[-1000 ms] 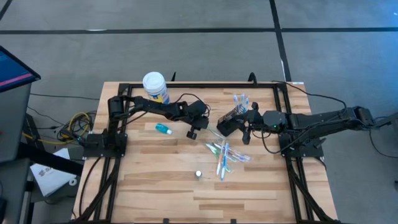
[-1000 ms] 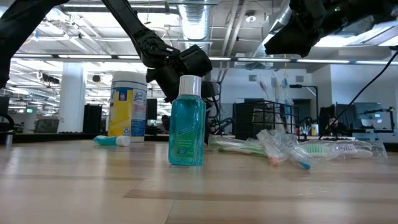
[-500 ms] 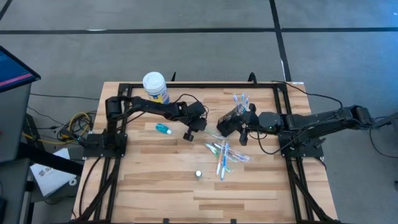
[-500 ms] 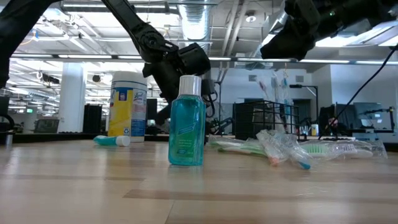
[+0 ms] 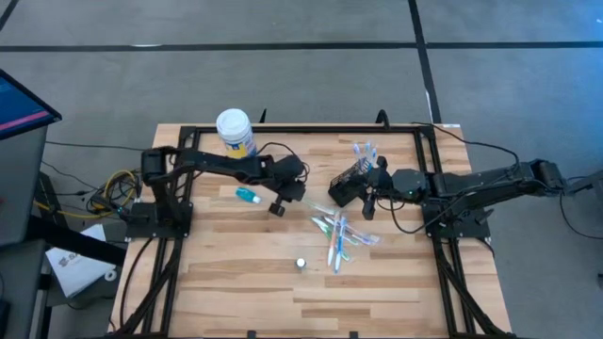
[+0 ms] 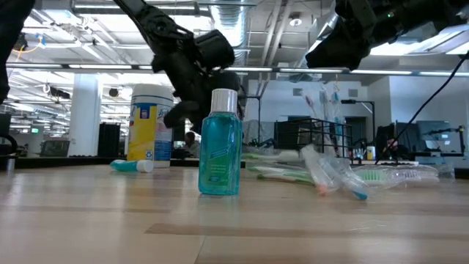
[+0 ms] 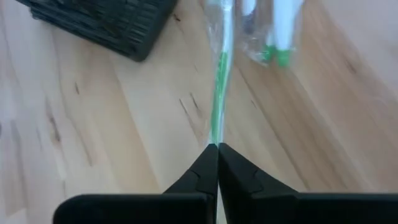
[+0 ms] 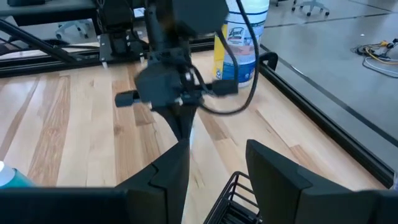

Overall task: Pick & Place toothbrushing station
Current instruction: Put the green toothbrush into the mesh organizer

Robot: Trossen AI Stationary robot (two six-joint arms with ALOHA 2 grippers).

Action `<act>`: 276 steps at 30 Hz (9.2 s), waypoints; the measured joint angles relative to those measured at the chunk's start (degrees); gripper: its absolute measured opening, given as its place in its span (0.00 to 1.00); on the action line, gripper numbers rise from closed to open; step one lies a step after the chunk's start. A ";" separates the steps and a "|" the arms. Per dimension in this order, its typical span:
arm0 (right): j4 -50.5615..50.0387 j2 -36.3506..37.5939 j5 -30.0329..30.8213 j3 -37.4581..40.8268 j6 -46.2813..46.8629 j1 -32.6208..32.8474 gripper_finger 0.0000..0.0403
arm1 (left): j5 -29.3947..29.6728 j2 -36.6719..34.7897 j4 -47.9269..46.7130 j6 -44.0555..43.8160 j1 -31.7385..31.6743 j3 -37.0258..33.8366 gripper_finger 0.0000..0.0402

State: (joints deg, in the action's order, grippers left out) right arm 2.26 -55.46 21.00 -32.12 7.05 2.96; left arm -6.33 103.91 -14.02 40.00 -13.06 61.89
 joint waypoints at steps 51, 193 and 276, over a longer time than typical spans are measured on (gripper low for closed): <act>24.38 -0.15 -0.16 0.00 -13.71 1.20 0.37 | -4.52 -26.61 48.70 -30.12 2.67 -18.64 0.00; -0.67 15.36 12.94 3.96 -5.57 -8.38 0.02 | -0.76 -6.16 72.94 -36.43 7.10 -21.37 0.19; 30.55 3.74 9.92 24.98 0.12 -13.96 0.02 | -0.78 -6.15 72.75 -36.43 7.10 -21.29 0.19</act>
State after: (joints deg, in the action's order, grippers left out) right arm 32.82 -51.72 30.92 -7.14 7.17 -11.00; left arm -7.11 97.76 58.73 3.57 -5.96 40.60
